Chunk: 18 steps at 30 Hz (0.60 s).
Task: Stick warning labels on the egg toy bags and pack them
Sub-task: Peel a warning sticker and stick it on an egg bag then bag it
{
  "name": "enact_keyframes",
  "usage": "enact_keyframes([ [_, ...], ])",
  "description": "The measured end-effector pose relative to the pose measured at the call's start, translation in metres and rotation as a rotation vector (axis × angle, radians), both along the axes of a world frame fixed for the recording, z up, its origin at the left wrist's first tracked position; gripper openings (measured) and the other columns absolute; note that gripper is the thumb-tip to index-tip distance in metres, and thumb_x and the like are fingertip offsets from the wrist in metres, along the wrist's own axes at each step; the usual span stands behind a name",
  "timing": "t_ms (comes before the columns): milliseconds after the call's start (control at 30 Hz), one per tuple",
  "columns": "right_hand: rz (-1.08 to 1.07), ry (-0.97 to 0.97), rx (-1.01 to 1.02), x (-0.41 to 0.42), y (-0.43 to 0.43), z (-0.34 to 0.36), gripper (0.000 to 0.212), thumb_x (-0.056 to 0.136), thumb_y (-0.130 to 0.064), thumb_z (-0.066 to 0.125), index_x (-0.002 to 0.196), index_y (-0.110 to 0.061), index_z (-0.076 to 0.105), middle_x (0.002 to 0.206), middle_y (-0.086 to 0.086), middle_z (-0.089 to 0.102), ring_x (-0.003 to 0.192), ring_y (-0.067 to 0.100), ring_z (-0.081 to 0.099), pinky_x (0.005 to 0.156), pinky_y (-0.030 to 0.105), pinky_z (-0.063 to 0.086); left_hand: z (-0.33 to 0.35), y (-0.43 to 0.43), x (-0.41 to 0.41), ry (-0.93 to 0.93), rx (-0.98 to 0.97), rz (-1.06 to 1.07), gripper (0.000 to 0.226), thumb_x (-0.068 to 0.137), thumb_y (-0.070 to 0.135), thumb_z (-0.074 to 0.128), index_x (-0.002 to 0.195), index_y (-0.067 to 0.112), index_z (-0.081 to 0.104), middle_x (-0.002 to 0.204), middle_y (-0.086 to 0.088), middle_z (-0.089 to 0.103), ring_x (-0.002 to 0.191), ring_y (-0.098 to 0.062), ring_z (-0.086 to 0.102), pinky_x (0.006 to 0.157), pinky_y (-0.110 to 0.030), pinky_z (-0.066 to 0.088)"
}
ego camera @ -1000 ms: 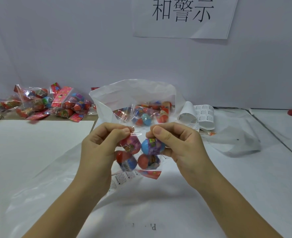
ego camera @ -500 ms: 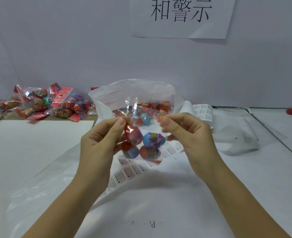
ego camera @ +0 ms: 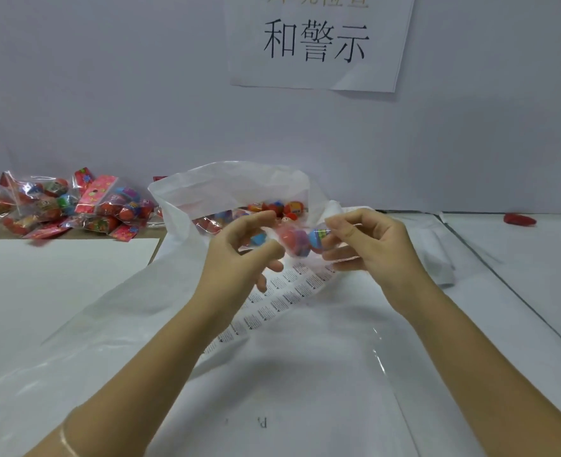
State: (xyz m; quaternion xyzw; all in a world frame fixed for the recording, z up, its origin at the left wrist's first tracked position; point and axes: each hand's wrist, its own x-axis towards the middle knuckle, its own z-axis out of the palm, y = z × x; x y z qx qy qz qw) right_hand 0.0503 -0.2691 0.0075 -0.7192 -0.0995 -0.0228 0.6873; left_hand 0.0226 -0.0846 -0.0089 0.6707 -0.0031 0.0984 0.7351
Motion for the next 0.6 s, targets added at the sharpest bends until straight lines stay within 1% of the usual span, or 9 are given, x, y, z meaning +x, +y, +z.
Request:
enact_keyframes([
  [67, 0.03, 0.032, 0.009, 0.002, -0.002, -0.002, 0.016, 0.091, -0.021, 0.062, 0.092, -0.006, 0.067, 0.077, 0.004, 0.074, 0.068, 0.022, 0.071, 0.061, 0.026, 0.057, -0.007, -0.006, 0.001, -0.022, -0.004, 0.031, 0.03, 0.078, 0.007, 0.076, 0.103, 0.024, 0.07, 0.09, 0.004, 0.069, 0.062, -0.019, 0.07, 0.044, -0.024, 0.049],
  [133, 0.056, 0.048, 0.037, 0.003, -0.003, -0.005, 0.017, 0.09, -0.018, 0.062, 0.093, -0.003, 0.067, 0.081, 0.006, 0.075, 0.069, 0.021, 0.071, 0.068, 0.027, 0.058, -0.009, -0.007, 0.004, -0.01, -0.092, 0.023, 0.018, 0.087, 0.001, 0.068, 0.095, 0.017, 0.072, 0.08, 0.002, 0.075, 0.064, -0.02, 0.073, 0.049, -0.024, 0.054],
  [200, 0.09, 0.034, 0.043, 0.002, -0.005, -0.01, 0.012, 0.084, -0.018, 0.065, 0.089, -0.008, 0.068, 0.082, 0.005, 0.075, 0.073, 0.017, 0.071, 0.077, 0.031, 0.058, -0.013, -0.002, 0.006, -0.035, -0.134, 0.011, 0.014, 0.088, -0.001, 0.065, 0.091, 0.01, 0.073, 0.075, -0.004, 0.076, 0.07, -0.019, 0.074, 0.057, -0.025, 0.058],
  [267, 0.158, -0.008, 0.015, 0.0, -0.009, -0.016, 0.016, 0.075, -0.021, 0.068, 0.089, -0.013, 0.071, 0.083, 0.001, 0.076, 0.079, 0.013, 0.07, 0.079, 0.03, 0.057, -0.019, 0.008, 0.004, -0.132, -0.07, -0.014, 0.011, 0.084, 0.005, 0.068, 0.09, 0.011, 0.074, 0.079, -0.006, 0.077, 0.076, -0.019, 0.075, 0.063, -0.026, 0.06],
  [333, 0.241, -0.042, -0.05, -0.006, -0.017, -0.025, 0.018, 0.074, -0.02, 0.07, 0.091, -0.019, 0.074, 0.09, -0.003, 0.076, 0.087, 0.008, 0.07, 0.077, 0.021, 0.056, -0.027, 0.021, -0.003, -0.206, 0.068, -0.077, 0.014, 0.077, 0.015, 0.07, 0.09, 0.015, 0.075, 0.084, -0.003, 0.078, 0.078, -0.02, 0.075, 0.064, -0.027, 0.06],
  [400, 0.289, -0.063, -0.259, -0.014, -0.028, -0.038, 0.018, 0.079, -0.026, 0.071, 0.092, -0.037, 0.076, 0.098, -0.013, 0.074, 0.096, 0.001, 0.067, 0.082, 0.014, 0.049, -0.038, 0.034, -0.014, -0.203, 0.254, -0.166, 0.015, 0.074, 0.022, 0.072, 0.088, 0.02, 0.077, 0.092, 0.002, 0.078, 0.082, -0.018, 0.074, 0.066, -0.027, 0.06],
  [467, 0.302, -0.137, -0.599, -0.022, -0.036, -0.052, 0.021, 0.082, -0.039, 0.067, 0.096, -0.056, 0.07, 0.103, -0.023, 0.068, 0.105, -0.006, 0.057, 0.091, 0.009, 0.038, -0.048, 0.044, -0.024, -0.191, 0.462, -0.256, 0.015, 0.075, 0.028, 0.073, 0.088, 0.023, 0.08, 0.099, 0.01, 0.076, 0.09, -0.012, 0.073, 0.07, -0.025, 0.059],
  [533, 0.323, -0.245, -0.802, -0.028, -0.039, -0.063, 0.025, 0.081, -0.051, 0.06, 0.105, -0.06, 0.063, 0.108, -0.026, 0.054, 0.11, -0.008, 0.043, 0.093, 0.003, 0.027, -0.055, 0.05, -0.031, -0.204, 0.587, -0.293, 0.016, 0.077, 0.031, 0.073, 0.089, 0.025, 0.08, 0.1, 0.014, 0.074, 0.093, -0.006, 0.07, 0.072, -0.021, 0.058],
  [600, 0.32, -0.298, -0.834, -0.033, -0.039, -0.069, 0.033, 0.08, -0.049, 0.066, 0.111, -0.057, 0.058, 0.114, -0.028, 0.044, 0.114, -0.009, 0.037, 0.094, 0.001, 0.022, -0.057, 0.05, -0.033, -0.248, 0.641, -0.296, 0.016, 0.079, 0.031, 0.071, 0.091, 0.025, 0.079, 0.104, 0.013, 0.072, 0.093, -0.005, 0.07, 0.073, -0.018, 0.057],
])
